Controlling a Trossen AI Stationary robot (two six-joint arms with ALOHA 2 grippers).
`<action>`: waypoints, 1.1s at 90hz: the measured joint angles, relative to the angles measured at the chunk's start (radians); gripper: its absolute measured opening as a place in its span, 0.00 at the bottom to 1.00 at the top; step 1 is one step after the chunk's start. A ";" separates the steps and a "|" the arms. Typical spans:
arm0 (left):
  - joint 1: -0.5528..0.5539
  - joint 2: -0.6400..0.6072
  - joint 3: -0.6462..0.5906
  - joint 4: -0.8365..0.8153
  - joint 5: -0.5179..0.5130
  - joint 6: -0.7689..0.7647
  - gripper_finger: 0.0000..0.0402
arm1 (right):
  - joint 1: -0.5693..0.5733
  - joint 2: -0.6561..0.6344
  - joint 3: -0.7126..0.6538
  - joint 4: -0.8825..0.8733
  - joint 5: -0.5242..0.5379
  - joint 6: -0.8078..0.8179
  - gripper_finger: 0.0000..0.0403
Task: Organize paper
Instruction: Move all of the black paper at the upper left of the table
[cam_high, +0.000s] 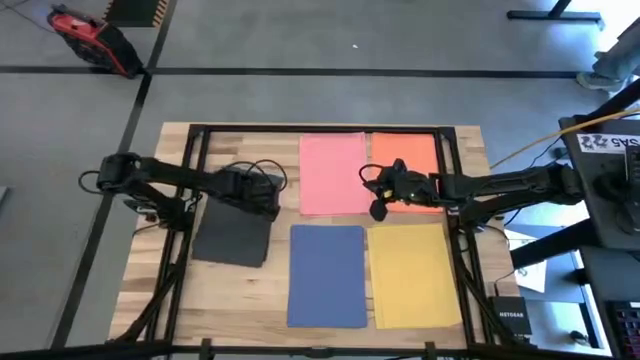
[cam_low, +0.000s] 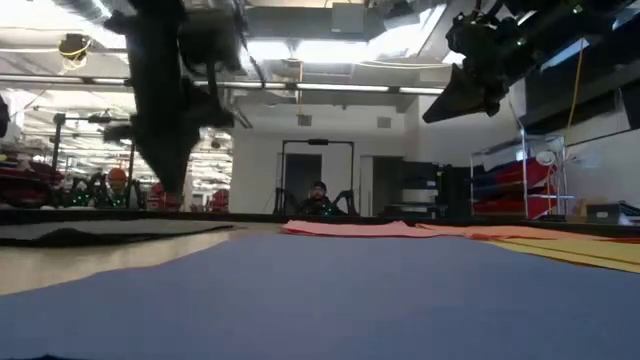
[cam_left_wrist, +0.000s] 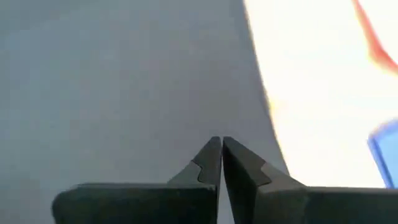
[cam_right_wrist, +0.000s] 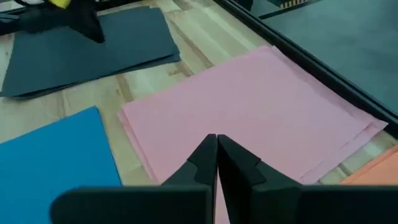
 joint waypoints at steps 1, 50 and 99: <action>-0.005 -0.006 0.003 0.001 0.007 0.018 0.00 | 0.000 0.000 0.000 0.000 0.000 0.000 0.00; -0.438 -0.084 -0.055 0.002 0.166 0.441 0.00 | 0.000 0.000 0.000 -0.051 -0.003 0.000 0.00; -0.611 0.045 -0.086 0.168 0.231 0.288 0.00 | 0.000 0.000 0.000 -0.054 -0.003 0.000 0.00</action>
